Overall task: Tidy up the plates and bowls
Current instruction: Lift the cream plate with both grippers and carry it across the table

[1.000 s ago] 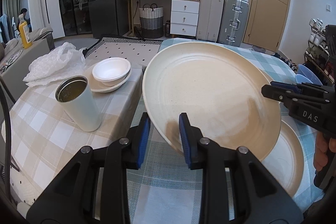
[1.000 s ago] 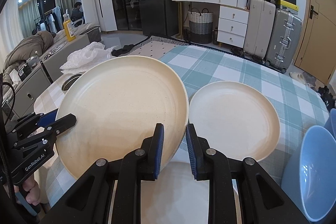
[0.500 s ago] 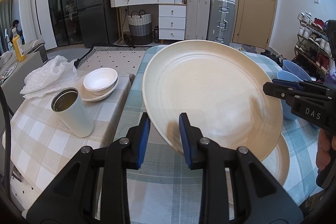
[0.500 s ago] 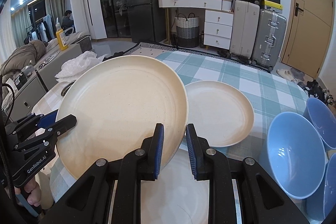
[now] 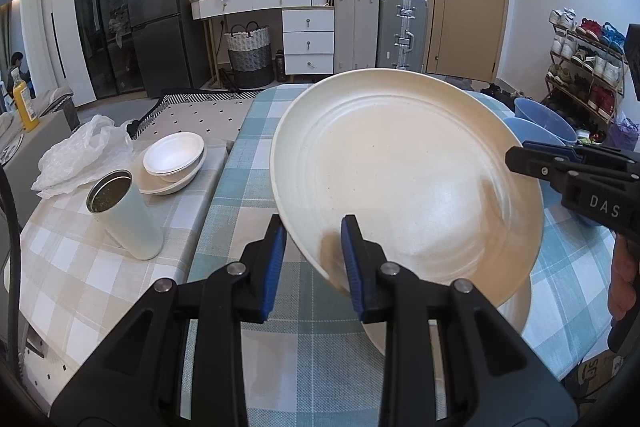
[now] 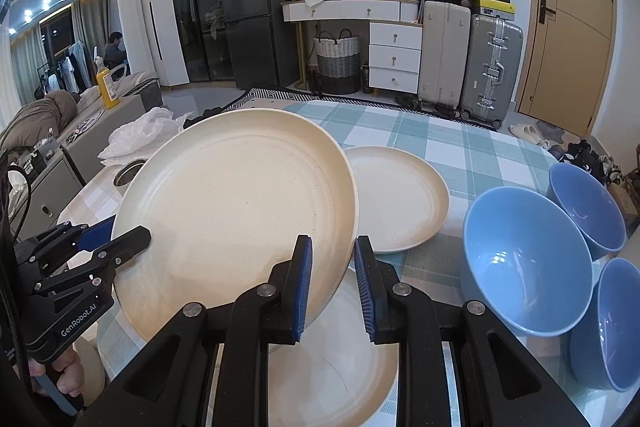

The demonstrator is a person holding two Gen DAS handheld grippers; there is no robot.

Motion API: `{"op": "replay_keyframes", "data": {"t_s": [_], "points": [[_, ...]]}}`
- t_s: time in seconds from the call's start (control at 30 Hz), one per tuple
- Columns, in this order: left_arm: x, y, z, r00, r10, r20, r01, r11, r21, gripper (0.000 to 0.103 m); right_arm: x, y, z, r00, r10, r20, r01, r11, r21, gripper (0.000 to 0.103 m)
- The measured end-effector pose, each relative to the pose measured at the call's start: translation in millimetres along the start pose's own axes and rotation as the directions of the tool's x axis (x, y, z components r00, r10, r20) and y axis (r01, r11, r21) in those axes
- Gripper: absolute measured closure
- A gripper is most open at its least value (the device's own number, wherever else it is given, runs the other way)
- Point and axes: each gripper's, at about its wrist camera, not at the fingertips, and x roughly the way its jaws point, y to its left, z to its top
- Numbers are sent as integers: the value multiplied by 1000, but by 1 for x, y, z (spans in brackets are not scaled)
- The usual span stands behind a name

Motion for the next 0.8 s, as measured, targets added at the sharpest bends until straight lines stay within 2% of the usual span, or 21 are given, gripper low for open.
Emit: {"op": "replay_keyframes", "data": {"t_s": [0.37, 0.8], "points": [[-9, -38, -20, 999, -13, -29, 14, 999, 48, 78, -16, -17, -29, 1000, -7, -5, 7, 999, 38, 81], [12, -49, -54, 995, -9, -95, 16, 997, 70, 78, -3, -30, -65, 999, 0, -46, 3, 998, 64, 81]]}}
